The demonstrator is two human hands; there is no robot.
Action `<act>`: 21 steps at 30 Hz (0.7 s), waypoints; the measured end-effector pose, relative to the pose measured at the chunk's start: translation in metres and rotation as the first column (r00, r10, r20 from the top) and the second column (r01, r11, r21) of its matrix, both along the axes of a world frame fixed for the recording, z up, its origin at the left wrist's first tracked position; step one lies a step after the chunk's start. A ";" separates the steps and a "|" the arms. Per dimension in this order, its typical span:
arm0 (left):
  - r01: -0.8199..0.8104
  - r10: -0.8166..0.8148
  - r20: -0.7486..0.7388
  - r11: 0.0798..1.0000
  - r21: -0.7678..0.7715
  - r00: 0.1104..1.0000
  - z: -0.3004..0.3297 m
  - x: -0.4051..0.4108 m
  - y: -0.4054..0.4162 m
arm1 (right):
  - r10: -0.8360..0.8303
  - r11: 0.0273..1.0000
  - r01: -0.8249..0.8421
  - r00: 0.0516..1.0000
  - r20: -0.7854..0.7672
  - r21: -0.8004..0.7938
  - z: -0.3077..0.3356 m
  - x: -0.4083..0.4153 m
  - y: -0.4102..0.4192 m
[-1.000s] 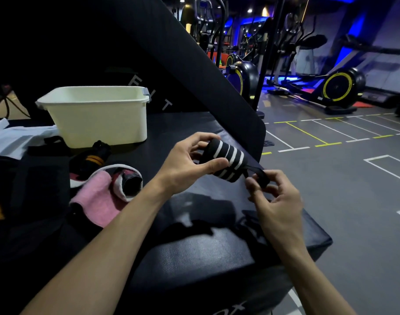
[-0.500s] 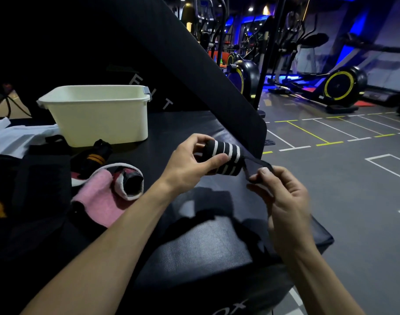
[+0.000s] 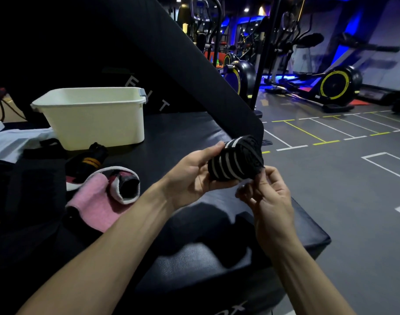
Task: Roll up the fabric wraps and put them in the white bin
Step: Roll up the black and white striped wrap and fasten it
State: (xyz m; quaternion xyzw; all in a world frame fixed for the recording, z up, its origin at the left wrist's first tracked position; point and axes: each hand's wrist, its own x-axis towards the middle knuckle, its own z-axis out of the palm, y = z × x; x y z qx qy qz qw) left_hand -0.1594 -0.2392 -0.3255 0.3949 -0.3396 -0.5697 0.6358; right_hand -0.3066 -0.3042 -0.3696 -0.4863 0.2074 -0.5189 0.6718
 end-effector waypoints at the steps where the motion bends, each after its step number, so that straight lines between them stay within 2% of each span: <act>1: 0.014 -0.014 0.023 1.000 0.001 1.000 0.001 0.000 0.001 | 0.022 0.999 -0.022 1.000 -0.005 0.027 0.000 0.000 -0.001; 5: 0.129 -0.133 0.149 0.991 0.032 0.980 0.001 0.003 0.009 | 0.097 0.994 -0.093 0.993 -0.071 0.063 -0.002 -0.005 -0.011; 9: 0.215 -0.251 0.230 0.962 0.170 0.940 0.000 0.003 0.011 | 0.154 0.988 -0.152 0.984 -0.086 0.031 0.003 -0.009 -0.008; 14: 0.187 -0.251 0.325 0.958 0.216 0.912 -0.001 0.009 0.009 | 0.259 0.965 -0.260 0.966 -0.021 -0.027 0.014 -0.014 -0.005; 18: 0.184 -0.263 0.378 0.955 0.231 0.888 -0.001 0.004 0.010 | 0.237 0.970 -0.242 0.966 -0.106 -0.035 0.020 -0.014 -0.005; 21: 0.212 -0.274 0.368 0.956 0.200 0.888 -0.001 0.005 0.011 | 0.365 0.929 -0.356 0.927 -0.087 0.101 0.020 -0.017 -0.004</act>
